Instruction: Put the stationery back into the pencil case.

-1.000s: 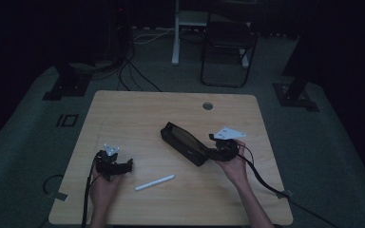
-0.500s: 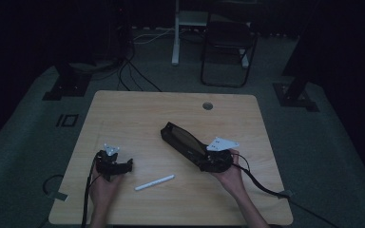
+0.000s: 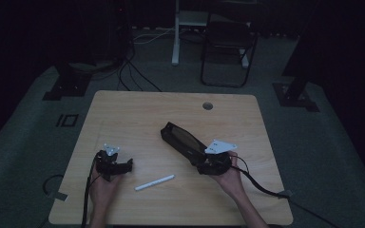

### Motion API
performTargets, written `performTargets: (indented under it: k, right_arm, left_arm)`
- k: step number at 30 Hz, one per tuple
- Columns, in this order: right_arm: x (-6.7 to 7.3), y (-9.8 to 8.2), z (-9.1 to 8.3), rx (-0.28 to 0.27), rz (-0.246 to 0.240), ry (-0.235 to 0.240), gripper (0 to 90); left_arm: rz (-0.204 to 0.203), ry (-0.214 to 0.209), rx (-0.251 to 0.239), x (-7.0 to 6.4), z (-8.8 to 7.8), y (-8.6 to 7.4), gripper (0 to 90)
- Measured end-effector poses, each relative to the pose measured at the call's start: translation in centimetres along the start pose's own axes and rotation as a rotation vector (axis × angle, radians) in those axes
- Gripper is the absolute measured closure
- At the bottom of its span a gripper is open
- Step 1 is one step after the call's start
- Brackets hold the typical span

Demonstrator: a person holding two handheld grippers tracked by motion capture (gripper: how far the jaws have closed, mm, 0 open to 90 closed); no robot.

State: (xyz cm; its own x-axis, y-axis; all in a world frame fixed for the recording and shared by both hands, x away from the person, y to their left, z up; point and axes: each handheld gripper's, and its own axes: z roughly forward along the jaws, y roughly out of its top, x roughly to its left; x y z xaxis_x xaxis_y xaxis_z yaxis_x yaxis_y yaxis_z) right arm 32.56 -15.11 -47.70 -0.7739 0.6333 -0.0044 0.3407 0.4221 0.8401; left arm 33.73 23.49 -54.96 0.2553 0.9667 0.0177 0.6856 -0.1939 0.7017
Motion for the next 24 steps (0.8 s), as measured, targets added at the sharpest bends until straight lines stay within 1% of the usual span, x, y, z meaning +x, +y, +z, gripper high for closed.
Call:
performTargets:
  k: [2, 3, 4, 5, 6, 8, 10, 11, 13, 14, 16, 17, 18, 20, 24]
  right_arm:
    - [0.1, -0.3, 0.1, 0.005, 0.005, 0.003, 36.6]
    - [0.1, -0.4, 0.1, 0.009, 0.003, 0.004, 36.6]
    - [0.1, -0.5, 0.2, 0.013, 0.003, 0.005, 36.6]
    - [0.1, -0.5, 0.2, 0.013, 0.003, 0.005, 36.6]
    - [0.2, -0.6, 0.2, 0.017, 0.001, 0.006, 36.6]
    - [0.2, -0.8, 0.3, 0.020, 0.003, 0.008, 36.6]
    - [0.3, -0.8, 0.3, 0.021, 0.002, 0.010, 36.6]
    - [0.3, -0.8, 0.3, 0.019, 0.002, 0.011, 36.6]
    - [0.3, -0.8, 0.4, 0.015, 0.004, 0.016, 36.6]
    - [0.3, -0.8, 0.4, 0.013, 0.003, 0.017, 36.6]
    - [0.3, -0.9, 0.5, 0.011, 0.001, 0.019, 36.6]
    - [0.3, -0.9, 0.5, 0.011, 0.001, 0.019, 36.6]
    - [0.4, -0.9, 0.5, 0.011, -0.001, 0.018, 36.6]
    - [0.4, -1.0, 0.5, 0.015, -0.011, 0.012, 36.6]
    - [0.3, -1.1, 0.5, 0.016, -0.010, 0.010, 36.7]
  left_arm:
    - [0.019, -0.016, -0.012, -0.1, -0.2, -0.1, 11.8]
    - [0.034, -0.022, -0.020, -0.2, -0.3, -0.2, 16.6]
    - [0.038, -0.025, -0.025, -0.3, -0.4, -0.3, 19.3]
    - [0.038, -0.025, -0.025, -0.3, -0.4, -0.3, 22.7]
    - [0.033, -0.033, -0.030, -0.4, -0.5, -0.4, 22.7]
    - [0.035, -0.036, -0.020, -0.4, -0.7, -0.3, 27.6]
    - [0.037, -0.044, -0.011, -0.3, -1.0, -0.3, 35.3]
    - [0.036, -0.070, -0.011, -0.2, -1.1, -0.4, 36.9]
    - [0.015, -0.170, -0.022, 0.3, -1.4, -0.5, 41.3]
    - [0.010, -0.200, -0.034, 0.4, -1.7, -0.5, 41.3]
    - [0.034, -0.229, -0.060, 0.4, -2.5, -0.6, 41.3]
    - [0.034, -0.229, -0.060, 0.4, -2.5, -0.6, 41.1]
    - [0.073, -0.262, -0.096, 0.1, -3.6, -0.7, 41.1]
    - [0.104, -0.289, -0.115, -0.3, -4.4, -1.0, 40.2]
    - [0.173, -0.336, -0.117, -1.6, -5.3, -1.5, 39.5]
